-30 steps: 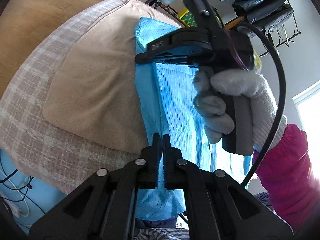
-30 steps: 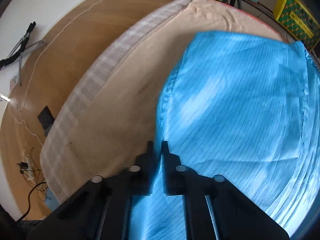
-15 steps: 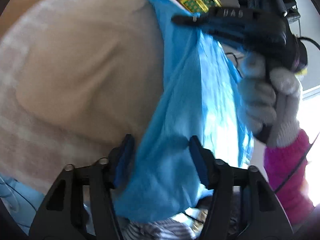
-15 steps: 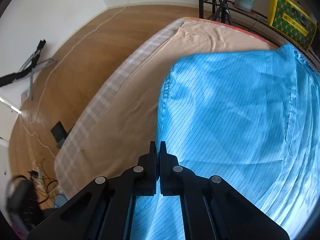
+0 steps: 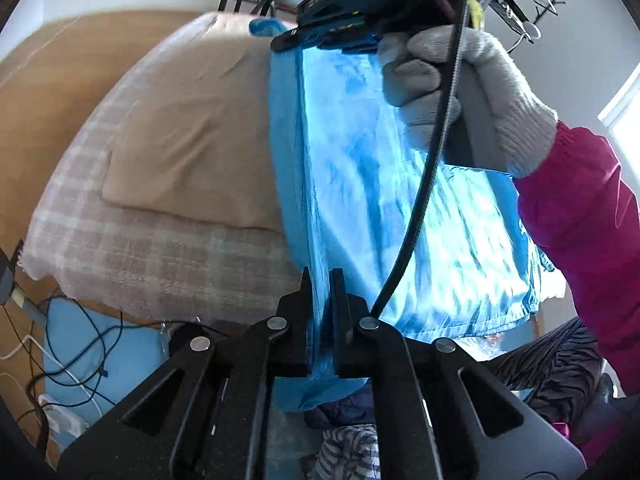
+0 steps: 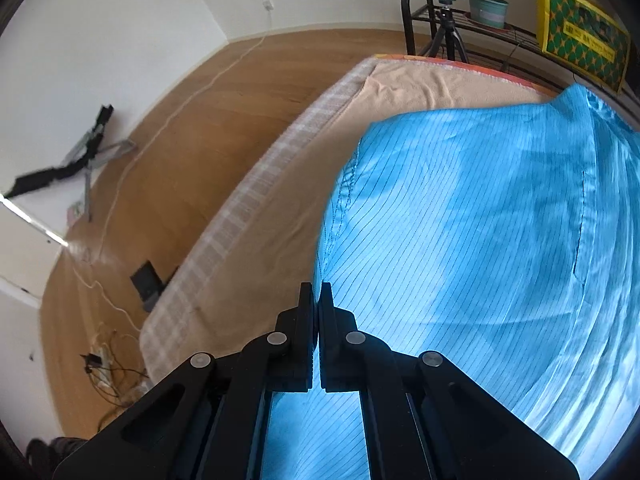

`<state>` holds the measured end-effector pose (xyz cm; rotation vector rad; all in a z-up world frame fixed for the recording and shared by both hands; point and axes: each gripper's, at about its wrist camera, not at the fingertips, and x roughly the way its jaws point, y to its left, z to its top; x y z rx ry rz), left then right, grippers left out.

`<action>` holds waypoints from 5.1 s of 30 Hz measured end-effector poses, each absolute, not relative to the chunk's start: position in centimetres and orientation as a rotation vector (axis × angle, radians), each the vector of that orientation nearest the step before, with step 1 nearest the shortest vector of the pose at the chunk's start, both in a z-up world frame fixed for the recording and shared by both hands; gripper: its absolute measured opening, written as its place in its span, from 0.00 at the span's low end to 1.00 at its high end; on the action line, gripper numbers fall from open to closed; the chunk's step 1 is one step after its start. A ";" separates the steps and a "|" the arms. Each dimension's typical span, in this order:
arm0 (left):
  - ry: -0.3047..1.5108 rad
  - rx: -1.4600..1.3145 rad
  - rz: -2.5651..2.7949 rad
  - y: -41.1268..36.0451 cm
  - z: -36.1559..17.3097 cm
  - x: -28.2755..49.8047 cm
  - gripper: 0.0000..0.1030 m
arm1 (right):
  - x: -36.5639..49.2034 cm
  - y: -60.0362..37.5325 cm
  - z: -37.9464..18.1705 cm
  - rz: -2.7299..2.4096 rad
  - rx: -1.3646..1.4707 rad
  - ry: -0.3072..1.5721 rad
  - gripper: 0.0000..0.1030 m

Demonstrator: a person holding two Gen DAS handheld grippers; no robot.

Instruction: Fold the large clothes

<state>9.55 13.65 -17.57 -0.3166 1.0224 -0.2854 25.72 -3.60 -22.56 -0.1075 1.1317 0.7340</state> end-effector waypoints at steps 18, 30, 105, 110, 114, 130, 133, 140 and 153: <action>1.020 0.007 -0.544 -0.2 -16.4 11.0 0.02 | 25.3 -24.1 -24.2 0.613 0.358 1.072 0.01; 1.077 0.066 -0.630 -6.0 -17.9 11.6 0.02 | 26.1 -30.2 -28.3 0.489 0.460 1.178 0.01; 1.190 -0.197 -0.453 6.3 -18.8 10.5 0.14 | 2.4 -28.3 -27.4 0.710 0.129 1.239 0.09; 1.074 -0.120 -0.495 4.0 -15.1 10.1 0.14 | 1.3 -32.2 -23.8 0.639 0.116 1.098 0.28; 1.005 -0.101 -0.546 1.3 -13.3 10.9 0.16 | 0.9 -35.5 -21.5 0.568 0.145 0.986 0.28; 0.944 0.004 -0.739 -11.1 -10.3 15.2 0.31 | 0.2 -47.9 -18.0 0.299 0.117 0.832 0.46; 0.944 0.008 -0.779 -13.1 -10.0 16.2 0.31 | 0.7 -52.1 -17.9 0.210 0.180 0.816 0.46; 0.964 -0.026 -0.809 -15.9 -11.4 18.8 0.31 | 4.2 -62.7 -18.5 -0.002 0.294 0.850 0.47; 1.060 -0.109 -0.803 -16.3 -16.7 22.6 0.31 | 9.9 -67.3 -25.6 -0.133 0.261 1.025 0.47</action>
